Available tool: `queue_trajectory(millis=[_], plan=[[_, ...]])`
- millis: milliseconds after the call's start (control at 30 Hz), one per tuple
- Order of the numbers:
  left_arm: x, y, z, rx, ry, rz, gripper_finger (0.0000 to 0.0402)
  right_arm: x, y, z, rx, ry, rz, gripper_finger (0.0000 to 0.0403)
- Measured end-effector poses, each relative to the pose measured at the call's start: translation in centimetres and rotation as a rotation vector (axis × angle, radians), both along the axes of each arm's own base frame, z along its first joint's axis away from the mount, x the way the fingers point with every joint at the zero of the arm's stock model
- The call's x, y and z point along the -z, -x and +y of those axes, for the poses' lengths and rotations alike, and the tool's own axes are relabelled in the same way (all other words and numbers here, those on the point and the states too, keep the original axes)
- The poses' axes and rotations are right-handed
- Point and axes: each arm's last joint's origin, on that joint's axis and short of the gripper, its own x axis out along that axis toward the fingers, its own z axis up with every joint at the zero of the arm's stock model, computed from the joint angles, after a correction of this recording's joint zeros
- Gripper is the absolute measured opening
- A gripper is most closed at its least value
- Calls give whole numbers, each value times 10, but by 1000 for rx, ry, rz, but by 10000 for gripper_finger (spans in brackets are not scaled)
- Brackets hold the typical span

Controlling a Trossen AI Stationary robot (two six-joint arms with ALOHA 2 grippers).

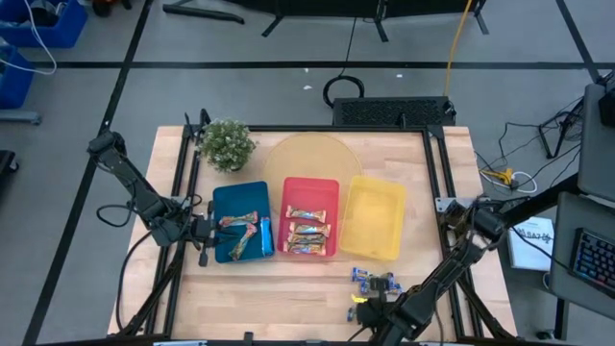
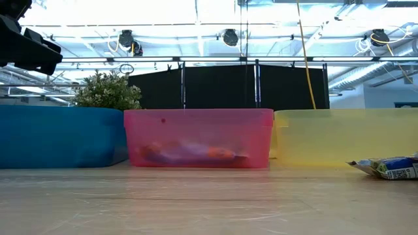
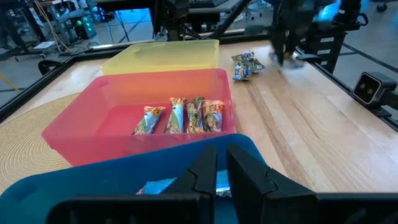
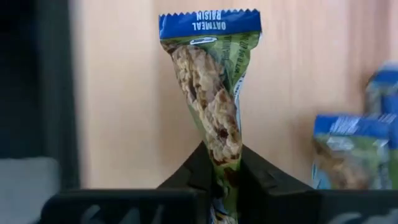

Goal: Pick and place Granola Bars by type
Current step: Put the bottom blue granola bar into the yellow bin

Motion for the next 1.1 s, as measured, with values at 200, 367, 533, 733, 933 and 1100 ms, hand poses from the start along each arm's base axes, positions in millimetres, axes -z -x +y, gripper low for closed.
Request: queue_trajectory(millis=[200, 367, 533, 733, 933, 1100], plan=[[0, 0, 0, 0, -1, 0, 44, -48, -3, -4, -53, -84, -189, 33], [0, 0, 0, -1, -1, 0, 44, -101, 0, -34, -82, 67, -404, 32], [0, 0, 0, -1, -1, 0, 44, -141, 5, -88, 14, 232, -454, 22], [0, 0, 0, -1, -5, 2, 44, -146, 8, -151, 171, 355, -335, 35], [3, 1, 1, -8, -7, 27, 44, -103, 10, -197, 255, 378, -124, 21], [4, 1, 1, -16, 8, 38, 44, -50, 17, -218, 280, 290, -4, 29]])
